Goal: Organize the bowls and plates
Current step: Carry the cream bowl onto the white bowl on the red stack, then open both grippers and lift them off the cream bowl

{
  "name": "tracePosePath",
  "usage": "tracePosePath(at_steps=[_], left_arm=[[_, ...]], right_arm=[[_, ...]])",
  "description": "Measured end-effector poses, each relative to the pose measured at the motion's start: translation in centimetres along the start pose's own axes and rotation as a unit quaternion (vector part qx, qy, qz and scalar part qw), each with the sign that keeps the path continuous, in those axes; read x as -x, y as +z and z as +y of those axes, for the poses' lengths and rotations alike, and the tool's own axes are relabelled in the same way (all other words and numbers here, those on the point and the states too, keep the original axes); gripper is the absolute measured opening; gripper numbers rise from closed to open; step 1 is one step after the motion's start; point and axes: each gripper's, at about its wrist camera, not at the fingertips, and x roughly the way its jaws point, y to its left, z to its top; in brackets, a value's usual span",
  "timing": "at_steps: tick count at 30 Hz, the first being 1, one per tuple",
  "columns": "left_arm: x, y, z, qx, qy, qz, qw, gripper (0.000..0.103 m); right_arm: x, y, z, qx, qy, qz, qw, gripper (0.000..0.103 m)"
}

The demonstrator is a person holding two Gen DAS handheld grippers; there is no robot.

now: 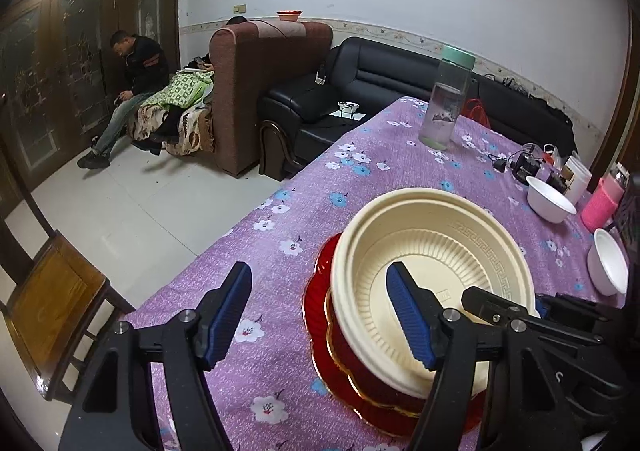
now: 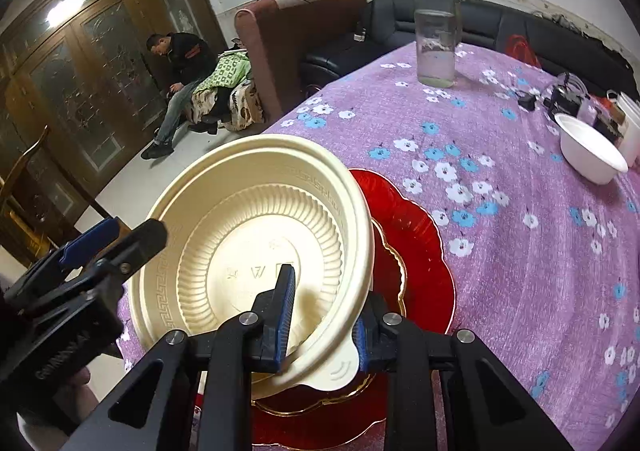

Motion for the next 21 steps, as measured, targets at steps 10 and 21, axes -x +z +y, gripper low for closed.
tracePosePath(at_steps=[10,21], left_arm=[[1.0,-0.7,0.9,0.025,-0.027,0.007,0.9993,0.072],[2.6,-1.4,-0.4,0.010,-0.033,0.001,0.9994,0.076]], right_arm=[[1.5,-0.3,0.4,-0.002,-0.006,-0.034,0.999,0.068],[4.4,-1.2,-2.2,-0.045,0.003,-0.077,0.996,0.068]])
